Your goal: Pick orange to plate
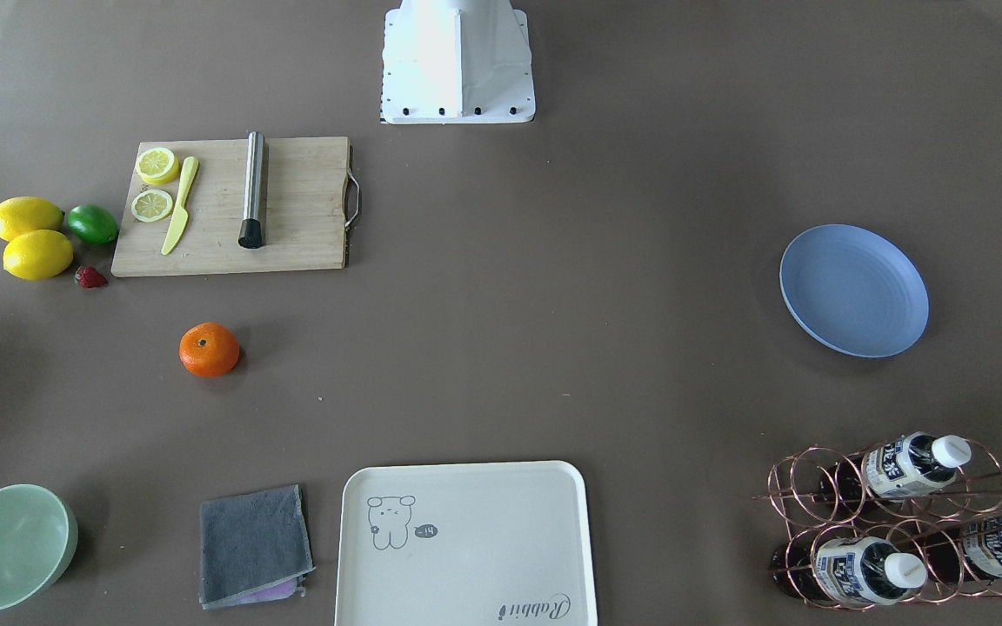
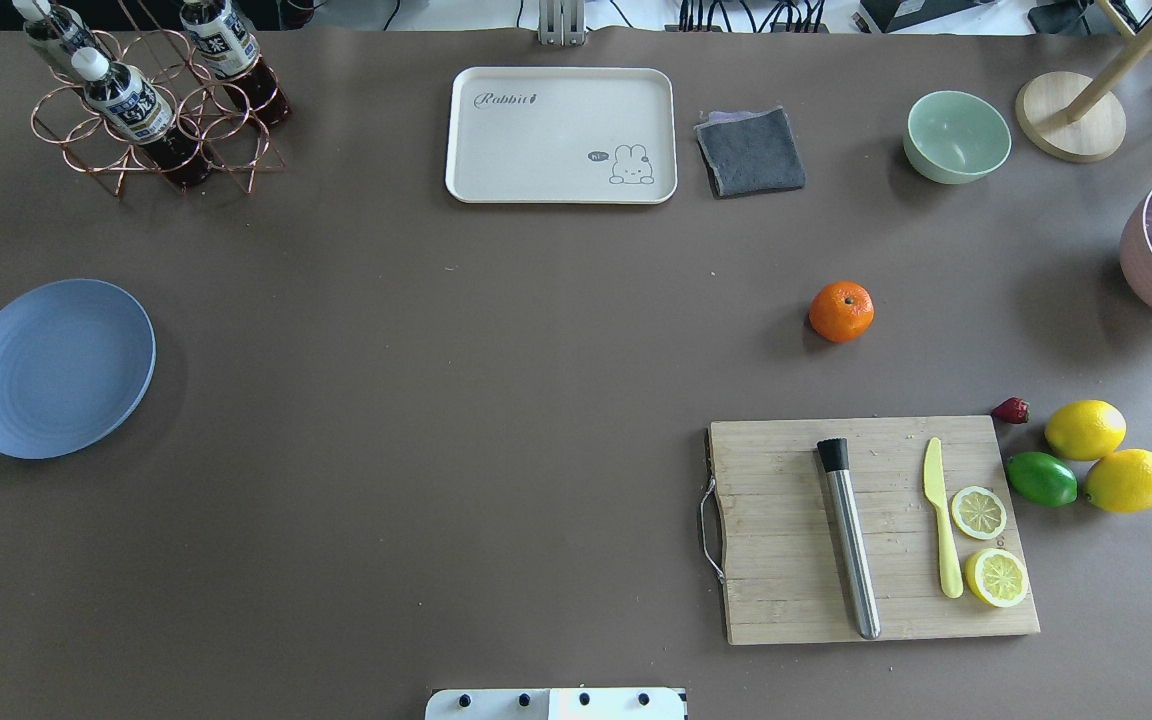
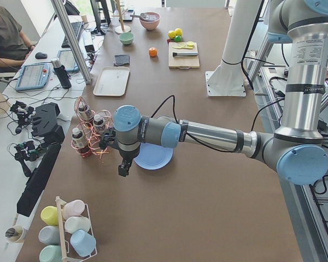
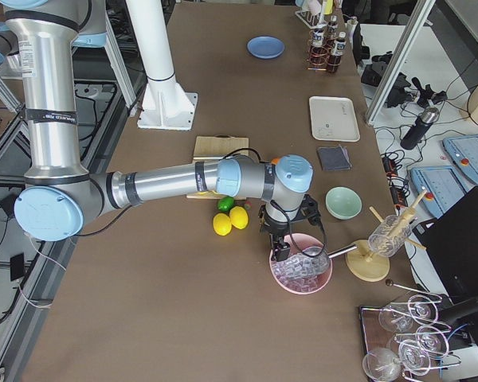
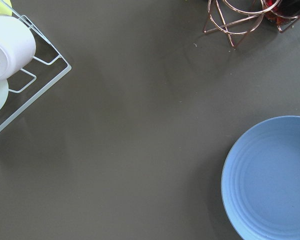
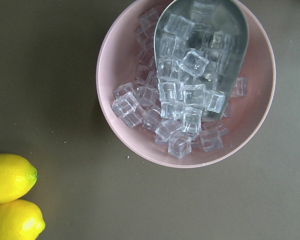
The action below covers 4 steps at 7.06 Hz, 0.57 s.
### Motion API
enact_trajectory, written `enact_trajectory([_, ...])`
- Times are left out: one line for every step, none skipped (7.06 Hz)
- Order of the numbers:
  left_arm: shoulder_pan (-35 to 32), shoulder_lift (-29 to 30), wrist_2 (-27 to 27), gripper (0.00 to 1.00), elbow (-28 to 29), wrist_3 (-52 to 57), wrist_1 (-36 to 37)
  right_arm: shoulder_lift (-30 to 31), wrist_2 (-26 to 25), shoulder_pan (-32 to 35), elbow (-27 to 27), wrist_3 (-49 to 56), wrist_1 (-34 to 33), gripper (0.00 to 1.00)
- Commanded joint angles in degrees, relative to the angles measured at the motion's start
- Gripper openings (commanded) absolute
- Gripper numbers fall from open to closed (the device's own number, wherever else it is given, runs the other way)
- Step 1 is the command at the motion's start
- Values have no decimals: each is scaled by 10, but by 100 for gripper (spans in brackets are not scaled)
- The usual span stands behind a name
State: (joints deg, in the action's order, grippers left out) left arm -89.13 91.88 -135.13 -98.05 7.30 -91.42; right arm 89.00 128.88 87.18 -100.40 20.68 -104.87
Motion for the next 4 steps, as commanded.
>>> enact_trajectory([0,0,-1,98,-1,-4,-1,7,4,0,-8,-1,0,100])
enact_trajectory([1,2,-1,97,1,-8,-2,7,3,-1,-8,-1,0,100])
enact_trajectory([2,7,0,97,3,-11,-2,7,3,-1,-8,0,0,100])
enact_trajectory([2,7,0,97,-1,-12,-2,11,3,-1,-8,-1,0,100])
